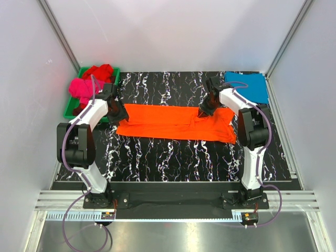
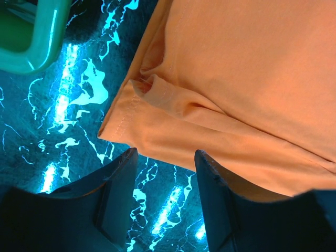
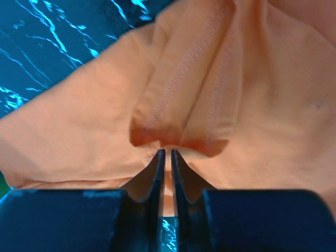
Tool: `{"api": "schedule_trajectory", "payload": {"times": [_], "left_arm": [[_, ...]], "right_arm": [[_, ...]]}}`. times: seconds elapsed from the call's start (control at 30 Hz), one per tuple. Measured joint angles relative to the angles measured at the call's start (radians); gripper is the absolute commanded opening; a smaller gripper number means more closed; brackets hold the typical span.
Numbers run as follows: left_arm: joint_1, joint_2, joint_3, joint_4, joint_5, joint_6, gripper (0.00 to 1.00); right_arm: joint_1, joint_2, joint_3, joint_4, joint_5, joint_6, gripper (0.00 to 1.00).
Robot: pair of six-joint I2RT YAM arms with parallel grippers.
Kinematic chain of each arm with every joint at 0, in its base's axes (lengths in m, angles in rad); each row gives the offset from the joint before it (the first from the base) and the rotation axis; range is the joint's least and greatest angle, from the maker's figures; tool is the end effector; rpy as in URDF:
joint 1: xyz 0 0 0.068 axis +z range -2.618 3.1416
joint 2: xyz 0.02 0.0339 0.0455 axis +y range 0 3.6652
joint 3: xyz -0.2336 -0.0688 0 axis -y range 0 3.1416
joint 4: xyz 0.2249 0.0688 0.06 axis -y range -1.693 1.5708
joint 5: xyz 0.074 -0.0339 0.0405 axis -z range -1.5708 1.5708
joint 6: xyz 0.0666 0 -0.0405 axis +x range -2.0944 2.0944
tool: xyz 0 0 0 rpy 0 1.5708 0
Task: Fold and stack the t-shirts
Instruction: Fold the tshirt
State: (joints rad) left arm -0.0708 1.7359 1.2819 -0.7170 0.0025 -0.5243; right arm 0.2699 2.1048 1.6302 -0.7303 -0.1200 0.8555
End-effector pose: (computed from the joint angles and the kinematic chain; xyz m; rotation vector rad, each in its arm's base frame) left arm 0.3407 -0.0243 0.1697 -0.6187 2.6849 -0.1670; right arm 0.3993 0.1187 0.1343 0.7964 2.7519 0.4283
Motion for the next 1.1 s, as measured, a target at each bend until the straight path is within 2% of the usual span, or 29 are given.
{"api": "schedule_trajectory", "payload": {"times": [0.13, 0.23, 0.3, 0.33, 0.37, 0.47, 0.7, 1.1], "left_arm": [[0.000, 0.000, 0.000, 0.000, -0.003, 0.001, 0.53], [0.000, 0.000, 0.000, 0.000, -0.003, 0.001, 0.52], [0.000, 0.000, 0.000, 0.000, -0.003, 0.001, 0.52], [0.000, 0.000, 0.000, 0.000, -0.003, 0.001, 0.52], [0.000, 0.000, 0.000, 0.000, -0.003, 0.001, 0.52], [0.000, 0.000, 0.000, 0.000, -0.004, 0.001, 0.52], [0.000, 0.000, 0.000, 0.001, -0.007, 0.001, 0.52], [0.000, 0.000, 0.000, 0.000, -0.013, 0.005, 0.52]], "right_arm": [[0.001, 0.018, 0.037, 0.002, 0.004, -0.005, 0.03], [0.005, 0.024, 0.056, 0.002, 0.004, -0.008, 0.01], [0.009, 0.026, 0.068, -0.001, 0.004, -0.009, 0.07], [0.012, 0.027, 0.074, -0.002, 0.005, -0.009, 0.21], [0.015, 0.027, 0.080, -0.007, 0.006, -0.005, 0.26], [0.022, 0.027, 0.092, -0.037, 0.029, -0.009, 0.32], [0.023, 0.027, 0.095, -0.117, 0.059, -0.008, 0.33], [0.023, 0.050, 0.092, -0.113, 0.057, 0.006, 0.33]]}}
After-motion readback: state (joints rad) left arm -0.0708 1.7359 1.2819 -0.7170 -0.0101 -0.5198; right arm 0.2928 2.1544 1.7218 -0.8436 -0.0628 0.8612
